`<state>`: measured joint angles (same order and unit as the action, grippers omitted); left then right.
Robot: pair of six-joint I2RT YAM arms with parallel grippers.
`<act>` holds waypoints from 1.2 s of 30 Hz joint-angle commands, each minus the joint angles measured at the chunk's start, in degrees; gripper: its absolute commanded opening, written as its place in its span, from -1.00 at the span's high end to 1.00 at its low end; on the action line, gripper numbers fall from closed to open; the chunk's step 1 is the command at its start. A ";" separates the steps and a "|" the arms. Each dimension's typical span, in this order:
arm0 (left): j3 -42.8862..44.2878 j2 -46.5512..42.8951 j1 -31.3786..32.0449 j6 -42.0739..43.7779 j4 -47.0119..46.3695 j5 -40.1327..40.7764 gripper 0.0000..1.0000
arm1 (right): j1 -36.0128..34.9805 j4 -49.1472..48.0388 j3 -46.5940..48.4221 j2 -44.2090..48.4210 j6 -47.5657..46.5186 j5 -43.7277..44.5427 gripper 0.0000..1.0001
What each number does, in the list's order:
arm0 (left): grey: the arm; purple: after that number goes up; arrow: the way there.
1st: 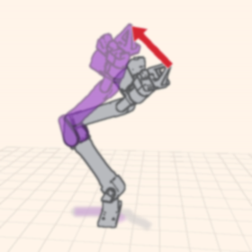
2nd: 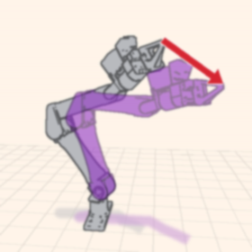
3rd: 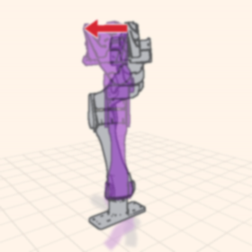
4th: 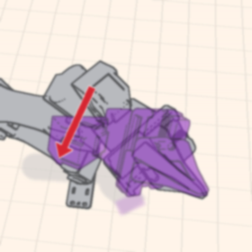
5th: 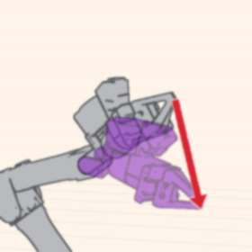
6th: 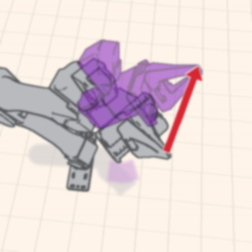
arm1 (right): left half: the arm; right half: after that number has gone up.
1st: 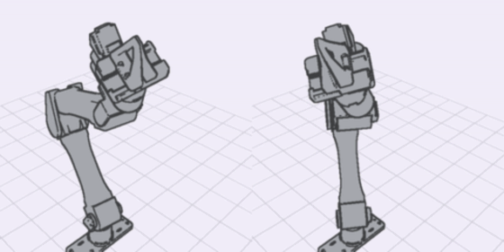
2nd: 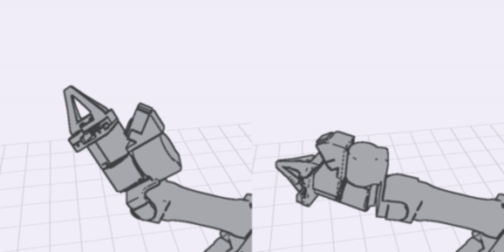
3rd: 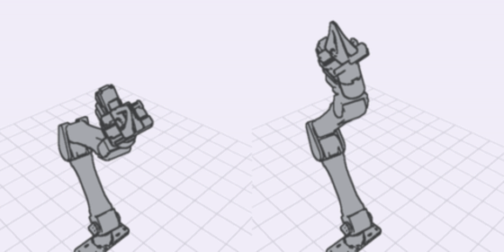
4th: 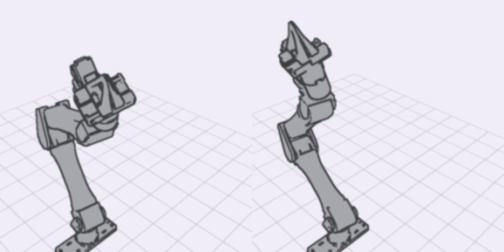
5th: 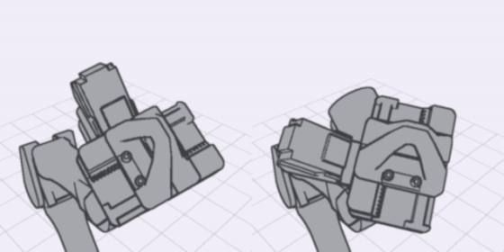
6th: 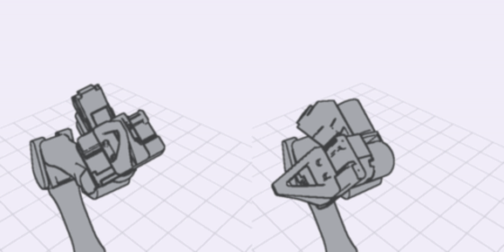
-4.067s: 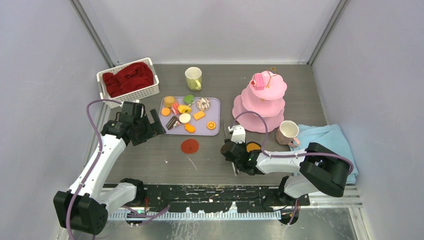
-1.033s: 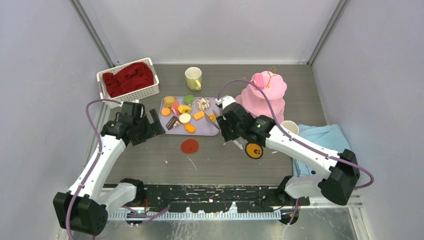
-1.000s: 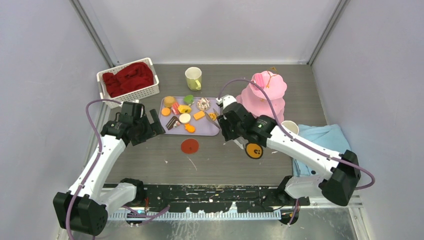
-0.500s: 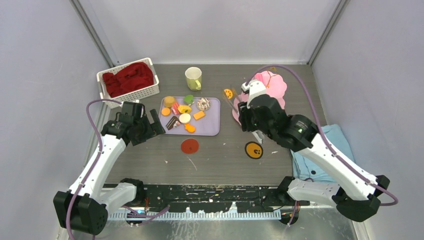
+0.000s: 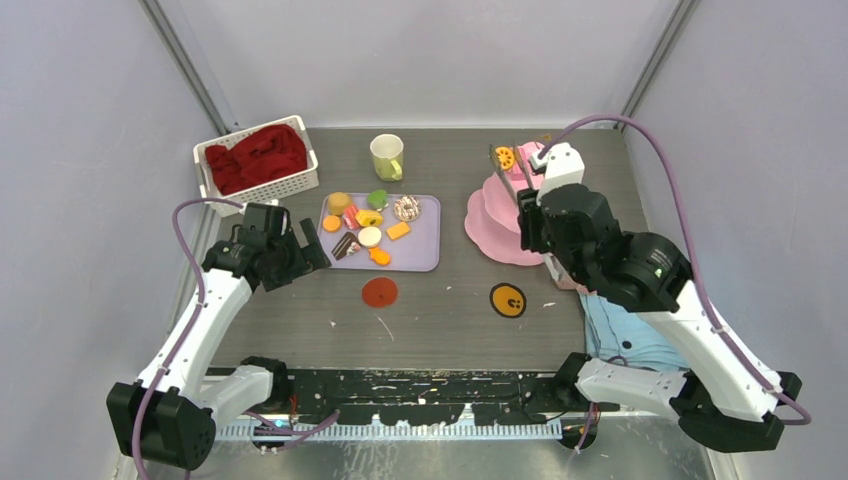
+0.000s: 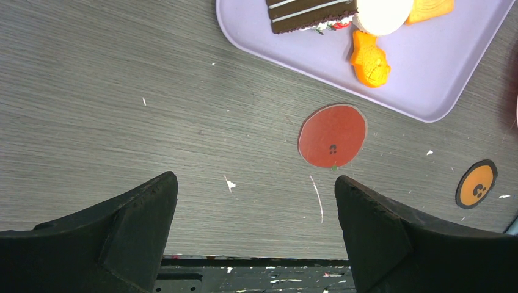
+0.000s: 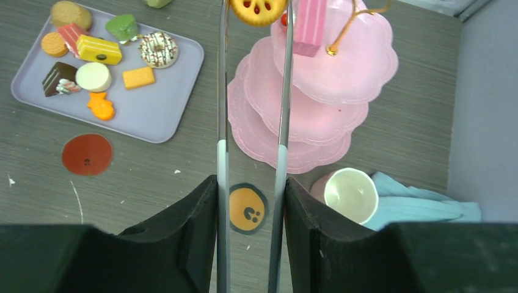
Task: Serve the afternoon tea
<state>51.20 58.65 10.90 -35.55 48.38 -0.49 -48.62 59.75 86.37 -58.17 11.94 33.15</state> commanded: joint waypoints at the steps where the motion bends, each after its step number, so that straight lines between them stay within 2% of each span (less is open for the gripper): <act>1: 2.14 -0.02 0.24 0.65 -2.29 -0.45 -0.99 | 0.25 1.42 3.75 3.85 0.97 5.12 0.37; 9: 2.02 -0.36 0.25 0.61 -2.33 -0.49 -0.99 | 0.32 8.16 5.50 4.63 4.94 9.93 0.36; 15: 1.63 -0.51 0.24 0.40 -2.52 -0.77 -0.99 | 0.27 11.81 0.17 8.38 11.70 10.78 0.36; 20: 1.33 -0.06 0.26 0.08 -3.45 -1.88 -0.99 | 0.26 10.34 -6.42 10.48 14.31 11.77 0.35; 30: 1.27 -0.51 0.27 0.59 -3.33 -1.66 -0.99 | 1.38 5.43 -7.04 7.12 10.23 16.76 0.33; 36: 0.99 -0.71 0.25 0.83 -3.38 -1.66 -0.99 | 10.33 -0.38 -9.84 6.98 4.10 10.64 0.33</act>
<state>51.24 58.89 10.90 -35.55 47.75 -1.67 -43.29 67.11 77.73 -51.53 20.69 45.41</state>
